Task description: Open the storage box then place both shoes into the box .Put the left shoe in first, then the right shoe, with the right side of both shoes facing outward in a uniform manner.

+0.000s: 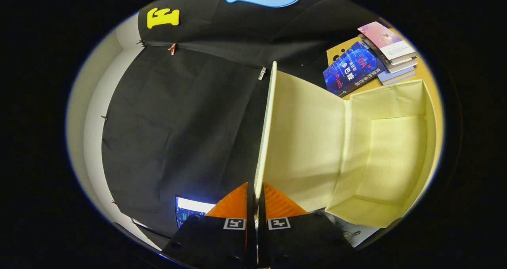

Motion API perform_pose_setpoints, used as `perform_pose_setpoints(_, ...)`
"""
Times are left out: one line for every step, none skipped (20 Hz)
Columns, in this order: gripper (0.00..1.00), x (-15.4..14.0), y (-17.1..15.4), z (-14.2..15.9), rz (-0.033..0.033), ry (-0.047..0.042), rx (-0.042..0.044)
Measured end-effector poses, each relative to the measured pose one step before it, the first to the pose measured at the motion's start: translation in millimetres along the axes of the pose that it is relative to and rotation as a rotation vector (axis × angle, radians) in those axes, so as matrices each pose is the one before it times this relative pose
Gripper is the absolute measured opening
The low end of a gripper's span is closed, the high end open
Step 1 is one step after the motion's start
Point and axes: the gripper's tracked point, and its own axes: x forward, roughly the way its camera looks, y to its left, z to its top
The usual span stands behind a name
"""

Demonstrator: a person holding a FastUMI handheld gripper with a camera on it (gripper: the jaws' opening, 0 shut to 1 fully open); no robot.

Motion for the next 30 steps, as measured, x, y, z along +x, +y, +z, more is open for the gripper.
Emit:
perform_pose_setpoints(0.07,7.89,2.08,1.93,-0.00162,-0.00452,0.01556)
perform_pose_setpoints(0.07,7.4,0.5,0.71,-0.00696,0.00049,0.00947)
perform_pose_setpoints(0.08,8.27,-1.07,-0.19,-0.01215,-0.00327,-0.00243)
perform_pose_setpoints(0.24,2.01,-2.13,0.23,-0.01371,-0.0047,-0.01173)
perform_pose_setpoints(0.41,2.0,-4.46,0.94,-0.01233,-0.00487,-0.01938)
perform_pose_setpoints(0.57,0.62,-4.62,-2.48,-0.01496,-0.00131,-0.02589)
perform_pose_setpoints(0.74,-6.25,-7.21,1.81,-0.01986,-0.00451,-0.03196)
perform_pose_setpoints(0.9,-6.44,-9.09,2.69,-0.02507,-0.00879,-0.03792)
perform_pose_setpoints(0.94,-7.69,-9.23,2.03,-0.0271,-0.0128,-0.04695)
perform_pose_setpoints(0.97,-11.08,-12.49,4.16,-0.03334,-0.01783,-0.05207)
perform_pose_setpoints(0.97,-11.56,-14.6,3.16,-0.036,-0.01921,-0.05118)
perform_pose_setpoints(0.98,-11.64,-14.48,1.86,-0.03459,-0.01764,-0.05115)
perform_pose_setpoints(0.98,-14.14,-15.68,3.68,-0.03898,-0.01994,-0.05079)
perform_pose_setpoints(0.98,-13.01,-18.27,2.36,-0.0412,-0.01746,-0.04844)
perform_pose_setpoints(0.98,-15.26,-20.12,0.58,-0.04882,-0.01524,-0.04828)
perform_pose_setpoints(0.99,-12.93,-18.94,0.88,-0.04502,-0.01317,-0.03781)
perform_pose_setpoints(0.98,-14.52,-19.41,-2.11,-0.04629,-0.01707,-0.02751)
perform_pose_setpoints(0.99,-12.77,-19.77,-0.87,-0.04519,-0.01293,-0.01928)
perform_pose_setpoints(0.99,-10.37,-18.69,-2.24,-0.04238,-0.01207,-0.01196)
perform_pose_setpoints(0.99,-10.04,-20.08,-2.54,-0.04159,-0.00897,-0.00941)
perform_pose_setpoints(0.99,-11.02,-19.92,-4.97,-0.04199,-0.00568,-0.00608)
perform_pose_setpoints(0.99,-9.91,-22.17,-3.85,-0.04104,-0.01444,-0.00433)
perform_pose_setpoints(0.99,-10.56,-23.6,-3.77,-0.04169,-0.01214,-0.00941)
perform_pose_setpoints(0.99,-6.56,-25.24,-9.03,-0.04807,0.00109,-0.01218)
perform_pose_setpoints(0.99,-5.91,-27.05,-12.95,-0.04196,0.01562,-0.0104)
perform_pose_setpoints(0.99,-3.62,-23.6,-14.39,-0.03191,0.02415,-0.00356)
perform_pose_setpoints(0.99,-2.29,-21.24,-12.8,-0.02477,0.02248,0.00395)
perform_pose_setpoints(0.99,-2.14,-17.53,-11.1,-0.02144,0.02248,0.00622)
perform_pose_setpoints(0.99,-0.58,-15.0,-10.7,-0.01653,0.02008,0.00461)
perform_pose_setpoints(0.99,2.16,-13.72,-9.37,-0.01479,0.018,0.00327)
